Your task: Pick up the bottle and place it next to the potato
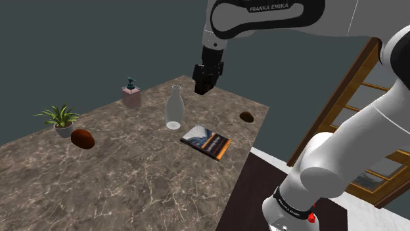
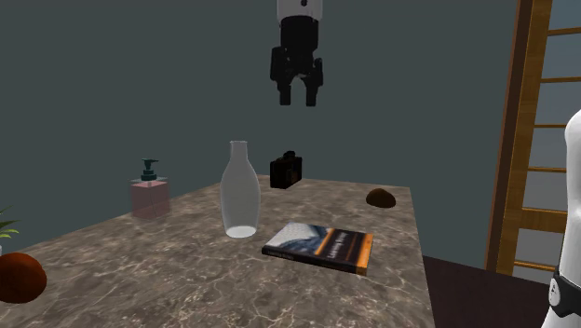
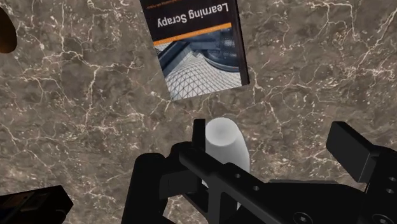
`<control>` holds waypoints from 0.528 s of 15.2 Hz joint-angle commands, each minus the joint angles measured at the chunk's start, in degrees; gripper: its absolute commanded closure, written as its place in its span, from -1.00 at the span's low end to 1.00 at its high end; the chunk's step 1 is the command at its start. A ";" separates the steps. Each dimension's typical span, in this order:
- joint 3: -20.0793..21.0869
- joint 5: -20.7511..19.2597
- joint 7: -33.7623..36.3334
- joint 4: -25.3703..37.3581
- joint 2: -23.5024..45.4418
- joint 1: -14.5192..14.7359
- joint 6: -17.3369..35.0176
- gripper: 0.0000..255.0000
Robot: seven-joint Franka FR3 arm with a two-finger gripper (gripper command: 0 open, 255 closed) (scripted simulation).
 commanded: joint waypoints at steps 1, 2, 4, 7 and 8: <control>-0.38 -0.01 -0.55 2.78 4.67 -0.23 2.18 -1.00; -0.50 0.04 -0.72 4.27 6.77 -0.30 2.92 -1.00; -0.70 0.16 -1.08 7.48 11.00 -0.44 4.18 -1.00; -0.97 0.42 -1.61 12.93 17.44 -0.66 5.54 -1.00; -1.04 0.52 -1.79 14.92 19.62 -0.74 5.85 -1.00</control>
